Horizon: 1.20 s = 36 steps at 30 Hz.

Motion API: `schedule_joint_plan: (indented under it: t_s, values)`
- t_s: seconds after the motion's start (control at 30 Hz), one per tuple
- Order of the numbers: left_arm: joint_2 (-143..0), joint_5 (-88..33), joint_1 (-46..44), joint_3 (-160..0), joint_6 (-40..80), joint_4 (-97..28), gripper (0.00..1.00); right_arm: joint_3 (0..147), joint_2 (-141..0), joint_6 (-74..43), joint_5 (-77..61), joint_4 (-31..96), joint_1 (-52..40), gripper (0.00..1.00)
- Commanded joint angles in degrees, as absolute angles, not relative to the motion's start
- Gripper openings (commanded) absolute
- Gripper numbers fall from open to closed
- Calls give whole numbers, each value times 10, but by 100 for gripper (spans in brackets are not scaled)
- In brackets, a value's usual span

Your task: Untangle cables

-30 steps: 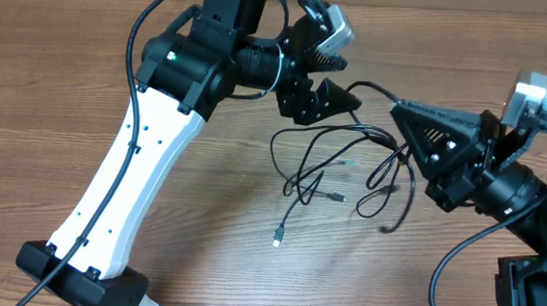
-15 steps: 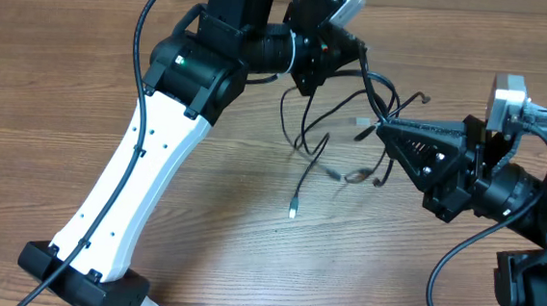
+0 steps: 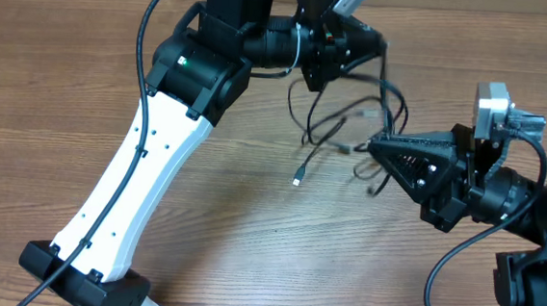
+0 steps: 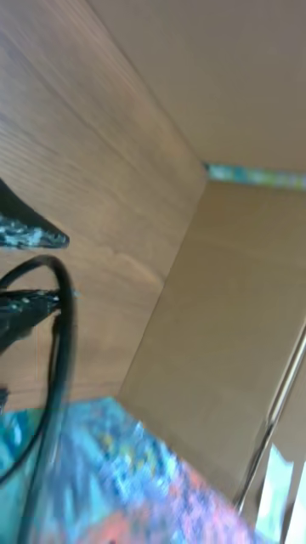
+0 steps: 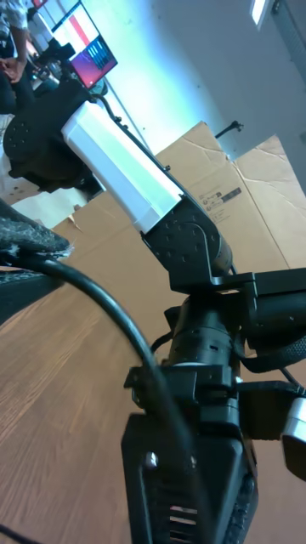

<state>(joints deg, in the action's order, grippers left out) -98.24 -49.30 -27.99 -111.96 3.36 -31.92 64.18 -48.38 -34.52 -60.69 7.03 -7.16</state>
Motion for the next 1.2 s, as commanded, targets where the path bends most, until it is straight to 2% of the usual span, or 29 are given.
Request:
schedule_joint_plan:
  t_s: [0.0, 0.07, 0.17, 0.33, 0.47, 0.57, 0.83, 0.9, 0.93, 1.0, 1.07, 1.17]
  values:
    - [-981, -552, -279, -1120, 40, -316, 25, 653, -490, -341, -620, 60, -74, 4]
    - [-981, -551, -288, -1120, 39, -314, 31, 653, -493, -343, -621, 51, -74, 4]
    - [-981, -525, -308, -1120, 27, -314, 34, 653, -493, -343, -621, 45, -74, 4]
    - [-981, -466, -319, -1120, 28, -317, 32, 653, -493, -342, -622, 55, -74, 4]
    - [-981, -448, -302, -1120, 60, -322, 28, 653, -493, -297, -594, 127, -74, 4]
    - [-981, -448, -283, -1120, 88, -330, 22, 653, -493, -253, -520, 220, -74, 4]
    - [-981, -443, -243, -1120, 107, -369, 20, 653, -508, -175, -240, 444, -74, 4]
    - [-981, -438, -244, -1120, 107, -382, 28, 653, -517, -175, -223, 459, -74, 4]
    - [-981, -428, -244, -1120, 98, -401, 40, 653, -525, -175, -223, 456, -74, 4]
    - [-981, -422, -247, -1120, 73, -428, 51, 653, -529, -175, -227, 446, -74, 4]
    - [-981, -418, -248, -1120, 38, -452, 56, 653, -531, -175, -246, 432, -74, 4]
    - [-981, -422, -248, -1120, -13, -474, 58, 653, -531, -175, -277, 411, -74, 4]
